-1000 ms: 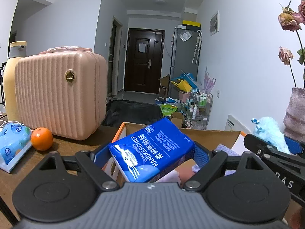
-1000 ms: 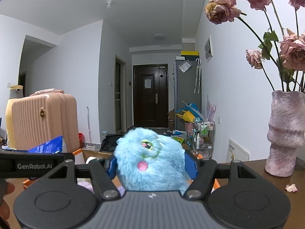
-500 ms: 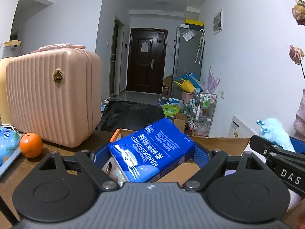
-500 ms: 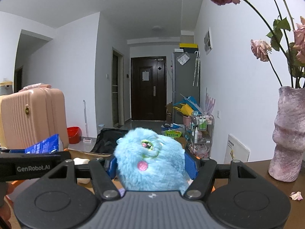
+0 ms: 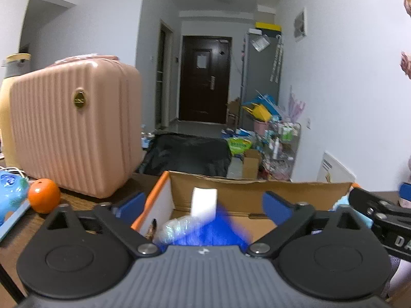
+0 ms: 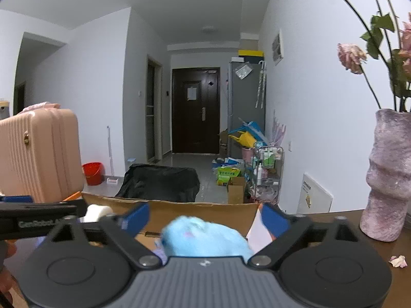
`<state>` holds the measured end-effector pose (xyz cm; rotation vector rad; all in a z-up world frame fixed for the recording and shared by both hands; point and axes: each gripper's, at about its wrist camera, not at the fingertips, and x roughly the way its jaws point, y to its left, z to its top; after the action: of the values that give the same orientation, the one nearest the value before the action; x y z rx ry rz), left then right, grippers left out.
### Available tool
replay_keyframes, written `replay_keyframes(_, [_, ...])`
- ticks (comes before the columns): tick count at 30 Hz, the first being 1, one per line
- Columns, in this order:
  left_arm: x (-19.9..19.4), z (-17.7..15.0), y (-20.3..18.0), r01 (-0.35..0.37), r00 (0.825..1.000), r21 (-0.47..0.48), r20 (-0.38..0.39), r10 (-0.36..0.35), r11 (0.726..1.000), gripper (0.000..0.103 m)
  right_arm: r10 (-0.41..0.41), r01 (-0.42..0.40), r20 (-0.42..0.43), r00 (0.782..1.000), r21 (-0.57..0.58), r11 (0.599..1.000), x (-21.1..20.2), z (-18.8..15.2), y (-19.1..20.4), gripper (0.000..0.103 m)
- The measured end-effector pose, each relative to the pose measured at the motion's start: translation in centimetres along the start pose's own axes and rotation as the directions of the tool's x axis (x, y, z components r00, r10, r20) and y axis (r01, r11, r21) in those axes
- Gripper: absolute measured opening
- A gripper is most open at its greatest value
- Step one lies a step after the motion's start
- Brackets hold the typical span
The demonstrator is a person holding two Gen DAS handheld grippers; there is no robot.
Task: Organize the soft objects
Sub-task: 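Open both grippers to drop the pack and plush into the box, then withdraw both tools from the box back toward the table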
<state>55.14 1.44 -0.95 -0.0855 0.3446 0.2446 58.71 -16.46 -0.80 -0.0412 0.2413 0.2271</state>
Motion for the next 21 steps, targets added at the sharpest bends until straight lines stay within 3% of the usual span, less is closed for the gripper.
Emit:
replay_keyframes(13, [0.5, -0.2, 0.6, -0.040, 0.999, -0.024, -0.002, 0.040, 0.999, 0.103, -0.014, 0.014, -0.015, 1.000, 0.023, 1.000, 0.0, -0.4, -0.3, 0.103])
replay_keyframes(21, [-0.4, -0.6, 0.6, -0.048, 0.999, -0.014, 0.011, 0.048, 0.999, 0.103, -0.035, 0.036, 0.015, 0.999, -0.023, 0.999, -1.8, -1.0, 0.0, 0.103])
